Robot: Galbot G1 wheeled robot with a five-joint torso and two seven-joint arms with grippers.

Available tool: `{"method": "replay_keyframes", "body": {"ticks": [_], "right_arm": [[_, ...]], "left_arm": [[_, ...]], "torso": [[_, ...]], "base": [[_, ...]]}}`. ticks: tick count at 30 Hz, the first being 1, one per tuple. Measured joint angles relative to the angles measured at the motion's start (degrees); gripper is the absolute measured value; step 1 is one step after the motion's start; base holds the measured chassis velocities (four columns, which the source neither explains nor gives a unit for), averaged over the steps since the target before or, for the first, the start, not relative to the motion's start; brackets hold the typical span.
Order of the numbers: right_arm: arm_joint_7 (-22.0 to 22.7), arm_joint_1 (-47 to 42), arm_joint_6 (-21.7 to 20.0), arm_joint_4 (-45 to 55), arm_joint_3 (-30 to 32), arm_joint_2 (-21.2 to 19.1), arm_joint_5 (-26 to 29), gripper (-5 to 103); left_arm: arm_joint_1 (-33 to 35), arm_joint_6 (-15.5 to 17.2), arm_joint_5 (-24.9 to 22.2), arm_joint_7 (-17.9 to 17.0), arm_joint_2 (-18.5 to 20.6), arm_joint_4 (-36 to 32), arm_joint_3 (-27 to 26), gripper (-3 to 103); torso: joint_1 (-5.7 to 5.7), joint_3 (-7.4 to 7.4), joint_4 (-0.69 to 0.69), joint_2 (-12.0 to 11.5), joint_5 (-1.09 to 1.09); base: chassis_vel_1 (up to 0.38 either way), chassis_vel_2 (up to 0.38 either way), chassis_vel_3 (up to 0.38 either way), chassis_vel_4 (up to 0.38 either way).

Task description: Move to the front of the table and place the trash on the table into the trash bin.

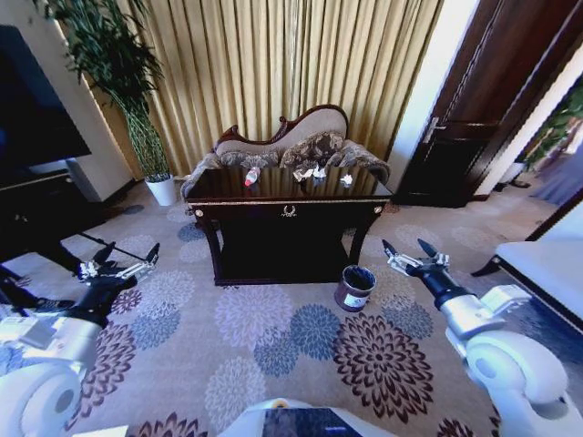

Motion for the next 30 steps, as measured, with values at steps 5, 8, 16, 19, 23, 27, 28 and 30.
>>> {"method": "replay_keyframes", "body": {"ticks": [5, 8, 16, 19, 23, 27, 28, 30], "right_arm": [[0.0, 0.1, 0.0, -0.1, -0.1, 0.0, 0.0, 100], [-0.1, 0.1, 0.0, -0.1, -0.2, 0.1, 0.0, 100], [-0.5, 0.2, 0.0, -0.3, -0.4, 0.1, 0.0, 100], [-0.6, 0.3, 0.0, -0.4, -0.5, 0.1, 0.0, 100], [-0.7, 0.3, 0.0, -0.6, -0.7, 0.1, -0.1, 100], [-0.7, 0.4, 0.0, -0.6, -0.9, 0.1, -0.1, 100], [-0.7, 0.5, 0.0, -0.7, -1.0, 0.1, -0.1, 100], [-0.7, 0.5, 0.0, -0.7, -1.0, 0.1, -0.1, 100]], "left_arm": [[0.0, 0.0, 0.0, 0.0, -0.1, 0.0, 0.1, 100], [0.0, 0.0, 0.0, 0.0, -0.1, 0.0, 0.1, 100], [0.0, 0.0, 0.0, 0.0, -0.1, 0.0, 0.1, 100], [0.0, 0.0, 0.0, 0.0, -0.1, 0.1, 0.2, 100], [0.0, 0.0, 0.0, 0.0, -0.2, 0.1, 0.3, 100], [0.0, 0.0, 0.1, 0.0, -0.2, 0.1, 0.3, 100], [0.0, 0.0, 0.1, 0.0, -0.2, 0.1, 0.3, 100], [0.0, 0.0, 0.1, 0.0, -0.2, 0.1, 0.3, 100]], "torso": [[0.00, 0.00, 0.00, 0.0, 0.00], [0.00, 0.00, -0.01, 0.0, -0.01], [0.00, 0.00, 0.00, 0.0, 0.00], [0.00, 0.00, -0.01, 0.0, 0.00], [0.00, 0.00, 0.00, 0.0, 0.00], [0.00, 0.00, 0.00, 0.0, -0.01], [0.00, 0.00, 0.00, 0.0, 0.00], [0.00, 0.00, 0.00, 0.0, 0.00]], "base": [[-0.140, 0.143, 0.124, -0.151], [-0.143, 0.159, 0.152, -0.177], [-0.146, 0.138, 0.149, -0.147], [-0.127, 0.113, 0.126, -0.111], [-0.110, 0.119, 0.126, -0.114], [-0.138, 0.155, 0.161, -0.123], [-0.181, 0.156, 0.194, -0.145], [-0.188, 0.140, 0.194, -0.145]]}}
